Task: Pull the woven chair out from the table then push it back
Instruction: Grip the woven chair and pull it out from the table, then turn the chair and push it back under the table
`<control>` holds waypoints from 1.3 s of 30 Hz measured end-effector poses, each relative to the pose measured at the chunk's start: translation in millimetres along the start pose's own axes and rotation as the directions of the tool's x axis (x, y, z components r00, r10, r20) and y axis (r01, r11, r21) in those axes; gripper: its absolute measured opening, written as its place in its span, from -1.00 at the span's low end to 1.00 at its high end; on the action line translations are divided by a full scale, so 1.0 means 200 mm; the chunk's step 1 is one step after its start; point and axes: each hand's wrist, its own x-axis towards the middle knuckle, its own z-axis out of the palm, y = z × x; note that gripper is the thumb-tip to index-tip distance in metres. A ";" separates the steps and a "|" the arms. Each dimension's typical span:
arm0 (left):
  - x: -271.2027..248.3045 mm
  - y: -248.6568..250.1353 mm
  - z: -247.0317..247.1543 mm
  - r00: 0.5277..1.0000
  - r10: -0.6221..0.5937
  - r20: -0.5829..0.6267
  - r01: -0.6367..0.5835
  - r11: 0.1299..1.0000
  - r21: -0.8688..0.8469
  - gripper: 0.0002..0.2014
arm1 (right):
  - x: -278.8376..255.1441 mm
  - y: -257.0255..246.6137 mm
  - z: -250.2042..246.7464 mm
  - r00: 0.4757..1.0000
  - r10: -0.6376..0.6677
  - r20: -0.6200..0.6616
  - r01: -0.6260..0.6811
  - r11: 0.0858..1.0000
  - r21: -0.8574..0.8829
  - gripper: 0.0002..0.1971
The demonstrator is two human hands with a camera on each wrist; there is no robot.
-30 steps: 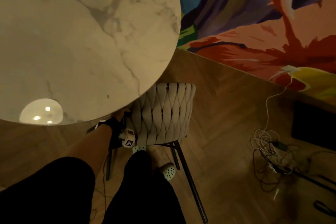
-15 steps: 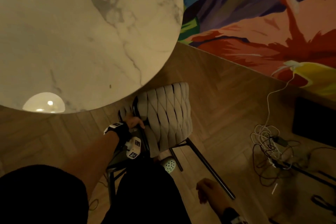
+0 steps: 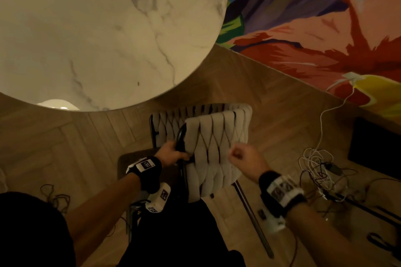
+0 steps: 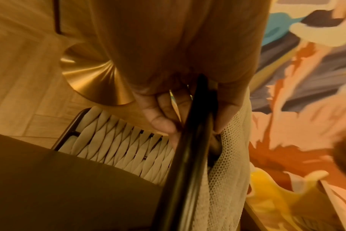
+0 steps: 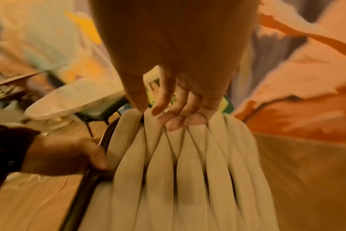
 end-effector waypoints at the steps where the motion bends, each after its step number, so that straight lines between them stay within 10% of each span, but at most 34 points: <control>1: -0.02 -0.02 0.03 1.000 0.025 0.010 -0.025 1.000 0.001 -0.65 | 0.05 -0.06 -0.05 0.998 -0.065 -0.015 0.063 0.992 -0.106 -0.88; 5: -0.10 -0.07 0.15 0.993 0.072 0.092 -0.077 0.995 0.062 -0.79 | 0.23 -0.25 -0.20 0.978 -0.153 0.141 0.203 0.849 -0.488 -0.37; 11: -0.22 -0.12 0.29 0.982 0.097 0.162 -0.125 0.976 0.177 -0.60 | 0.24 -0.12 -0.05 0.805 0.286 0.521 0.156 0.744 -0.649 -0.39; 25: -0.37 0.41 0.56 0.809 0.382 0.446 -0.581 0.635 0.510 -0.76 | -0.42 0.07 -0.62 0.983 0.046 0.175 0.058 0.835 -0.547 -0.61; 32: -0.29 0.36 0.73 0.788 0.535 0.304 -0.555 0.404 0.727 -0.62 | -0.56 0.26 -0.49 0.999 -0.022 -0.046 -0.009 0.808 -0.588 -0.65; 39: -0.30 0.12 0.78 0.930 0.368 -0.001 -0.269 0.681 0.681 -0.68 | -0.42 0.43 -0.15 0.998 -0.029 0.048 0.051 0.821 -0.568 -0.71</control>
